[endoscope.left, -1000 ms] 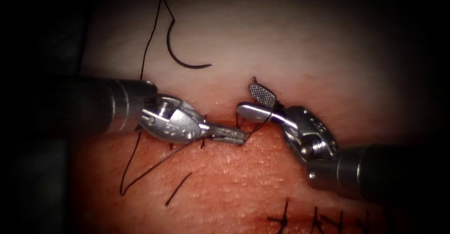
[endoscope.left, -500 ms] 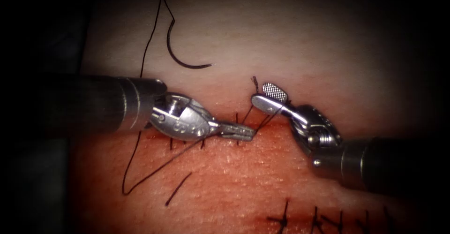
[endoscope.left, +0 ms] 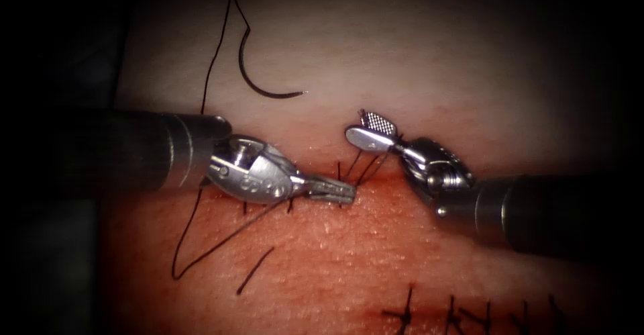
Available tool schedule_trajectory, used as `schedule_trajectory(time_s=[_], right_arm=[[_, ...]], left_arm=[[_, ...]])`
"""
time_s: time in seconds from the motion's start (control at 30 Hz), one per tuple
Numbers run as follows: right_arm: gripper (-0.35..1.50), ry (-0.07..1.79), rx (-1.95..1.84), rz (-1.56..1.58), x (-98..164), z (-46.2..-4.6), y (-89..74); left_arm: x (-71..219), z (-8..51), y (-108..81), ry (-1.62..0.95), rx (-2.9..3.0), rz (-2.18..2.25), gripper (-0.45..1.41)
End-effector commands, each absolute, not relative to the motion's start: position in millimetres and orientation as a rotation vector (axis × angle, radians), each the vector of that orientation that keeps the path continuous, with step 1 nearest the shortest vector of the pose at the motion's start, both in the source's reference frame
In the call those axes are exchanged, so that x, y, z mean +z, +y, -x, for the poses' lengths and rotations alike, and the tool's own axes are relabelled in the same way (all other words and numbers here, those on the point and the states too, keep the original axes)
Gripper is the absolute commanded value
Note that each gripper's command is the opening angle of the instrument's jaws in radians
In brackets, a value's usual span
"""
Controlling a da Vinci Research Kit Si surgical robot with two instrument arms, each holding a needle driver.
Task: Wound Closure
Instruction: Grasp the suture tail with the right tool, then tension by pulling down with the right and up with the left.
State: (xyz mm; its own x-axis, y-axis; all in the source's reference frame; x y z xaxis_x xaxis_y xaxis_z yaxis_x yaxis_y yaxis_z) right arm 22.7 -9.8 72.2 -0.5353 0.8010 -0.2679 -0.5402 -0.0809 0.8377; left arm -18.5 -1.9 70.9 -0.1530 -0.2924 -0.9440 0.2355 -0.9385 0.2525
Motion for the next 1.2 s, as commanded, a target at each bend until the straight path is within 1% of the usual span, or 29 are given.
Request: schedule_trajectory(time_s=[0.03, 0.1, 0.13, 0.27, 0.37, 0.53, 0.77, 0.97, 1.2], right_arm=[[0.59, 1.217, 1.776, -0.326, 73, -23.3, -9.8], [-0.2, 1.216, 1.777, -0.323, 73, -23.3, -9.9], [-0.35, 1.215, 1.779, -0.32, 73, -23.2, -9.9], [-0.35, 1.2, 1.786, -0.317, 72, -23.4, -10.0], [-0.35, 1.206, 1.766, -0.377, 72, -23.6, -10.3], [-0.35, 1.225, 1.754, -0.373, 71, -23.7, -11.1], [-0.35, 1.273, 1.641, -0.193, 69, -24.3, -13.1], [-0.35, 1.272, 1.542, -0.045, 68, -24.8, -14.6], [-0.35, 1.269, 1.502, -0.023, 68, -25.1, -16.5]], left_arm=[[71, 19.1, -1.7, -0.066, -2.151, -1.777, -0.45], [72, 19.1, -1.8, -0.067, -2.151, -1.776, -0.45], [72, 19.1, -1.8, -0.066, -2.15, -1.777, -0.45], [71, 18.8, -1.7, -0.063, -2.146, -1.78, -0.45], [71, 17.9, -1.1, -0.057, -2.15, -1.78, -0.45], [71, 16.4, 1.3, -0.074, -2.196, -1.8, -0.45], [73, 15.1, 6.0, -0.091, -2.344, -1.755, -0.45], [78, 14.8, 10.0, -0.096, -2.458, -1.709, -0.45], [81, 14.8, 13.4, -0.157, -2.534, -1.71, -0.45]])
